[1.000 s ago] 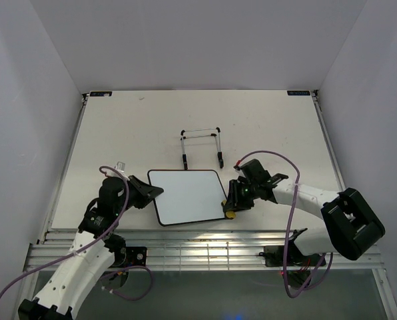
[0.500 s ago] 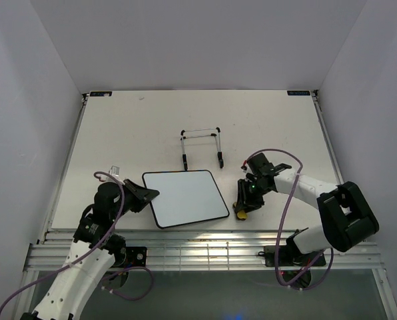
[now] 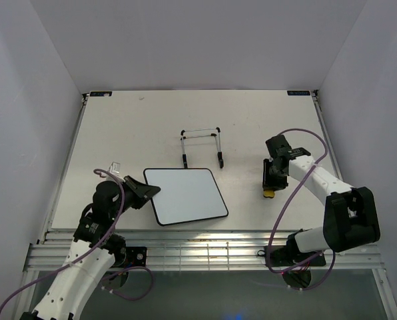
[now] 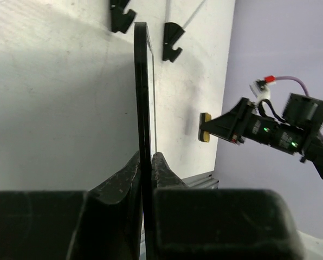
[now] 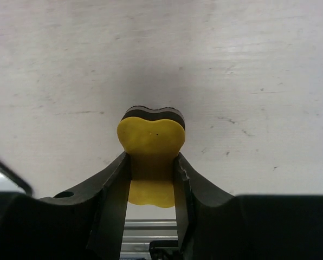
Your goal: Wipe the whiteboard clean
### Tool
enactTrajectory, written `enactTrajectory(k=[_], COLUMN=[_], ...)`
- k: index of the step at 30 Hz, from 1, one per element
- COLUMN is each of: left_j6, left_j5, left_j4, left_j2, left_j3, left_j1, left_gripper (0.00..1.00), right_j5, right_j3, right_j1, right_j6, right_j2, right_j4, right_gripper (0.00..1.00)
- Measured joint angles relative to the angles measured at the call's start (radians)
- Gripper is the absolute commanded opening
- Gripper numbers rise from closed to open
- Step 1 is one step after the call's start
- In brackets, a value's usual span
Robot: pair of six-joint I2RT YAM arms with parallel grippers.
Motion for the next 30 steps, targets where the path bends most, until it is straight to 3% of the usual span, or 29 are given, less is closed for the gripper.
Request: enactTrajectory(k=[5,14,22,30], left_j6=[0.041,0.089,0.127,0.166], left_j5=[0.065,0.161,0.23,0.206], left_j4=[0.113,0.294,0.495,0.729], left_j2=[0.028,0.054,0.207,0.355], left_j3=[0.001,0.011,0.05,0.06], left_j1=[0.002,0.002,0.002,0.002], left_gripper=[0.0,0.0,0.0,0.0], right_j5=[0.094,0.106,0.096,0.052], right_j3=[0.0,-0.04,-0.068,-0.067], right_j1=[-0.032,-0.05,-0.061,-0.063], right_j6=[0.0,-0.009,-0.016,-0.015], right_j2=[0.068,0.082,0.048,-0.156], right_j4=[0.011,0.067,0.083,0.084], right_gripper=[0.41,0.69,0.7,0.71])
